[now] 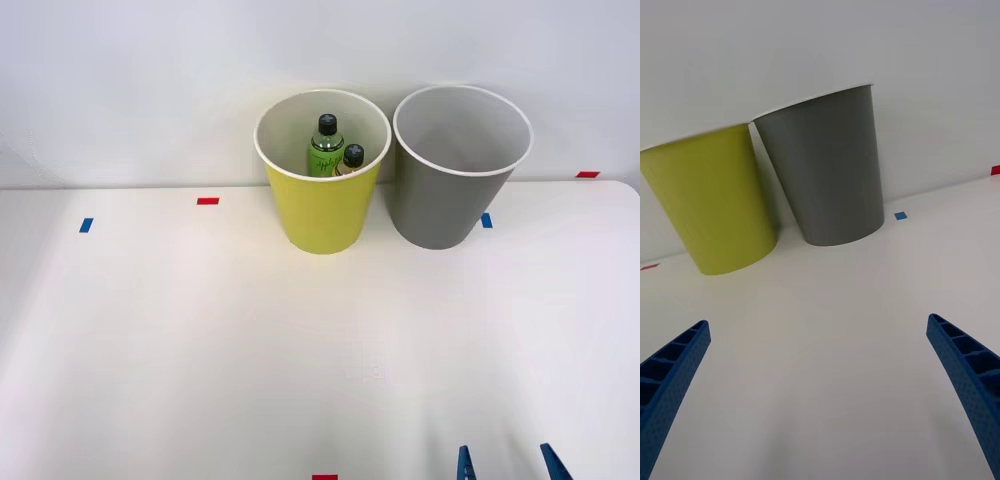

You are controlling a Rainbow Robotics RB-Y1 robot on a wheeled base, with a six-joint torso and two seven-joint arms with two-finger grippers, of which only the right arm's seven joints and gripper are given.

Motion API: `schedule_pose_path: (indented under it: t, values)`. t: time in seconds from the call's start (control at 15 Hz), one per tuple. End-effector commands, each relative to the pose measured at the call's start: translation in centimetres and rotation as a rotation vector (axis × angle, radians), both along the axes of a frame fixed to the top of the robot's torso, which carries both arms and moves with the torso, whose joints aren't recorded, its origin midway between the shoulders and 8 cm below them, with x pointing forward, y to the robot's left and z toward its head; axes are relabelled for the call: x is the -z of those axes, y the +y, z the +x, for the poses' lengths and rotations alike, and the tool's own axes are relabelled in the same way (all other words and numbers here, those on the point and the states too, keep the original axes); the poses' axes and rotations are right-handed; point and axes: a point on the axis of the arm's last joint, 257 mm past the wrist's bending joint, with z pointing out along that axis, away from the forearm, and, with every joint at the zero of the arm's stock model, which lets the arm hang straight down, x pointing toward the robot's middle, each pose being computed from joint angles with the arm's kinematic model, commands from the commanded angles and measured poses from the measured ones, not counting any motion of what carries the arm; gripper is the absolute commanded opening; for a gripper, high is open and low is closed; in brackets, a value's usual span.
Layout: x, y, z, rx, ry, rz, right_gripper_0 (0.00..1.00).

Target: Put cans in the gray bin, plastic bottles in the light green bin

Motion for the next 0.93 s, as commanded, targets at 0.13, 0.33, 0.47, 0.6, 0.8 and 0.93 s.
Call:
schedule_pose_path:
  t: [0.13, 0.33, 0.47, 0.6, 0.8, 0.93]
  values:
    - [0.0, 0.0, 0.0, 0.0, 0.0, 0.0, 1.0]
    - [0.0, 0.0, 0.0, 0.0, 0.0, 0.0, 1.0]
    - [0.0, 0.0, 0.0, 0.0, 0.0, 0.0, 1.0]
    - [0.0, 0.0, 0.0, 0.0, 0.0, 0.0, 1.0]
    - [0.0, 0.0, 0.0, 0.0, 0.0, 0.0, 1.0]
    - [0.0, 0.0, 0.0, 0.0, 0.0, 0.0, 1.0]
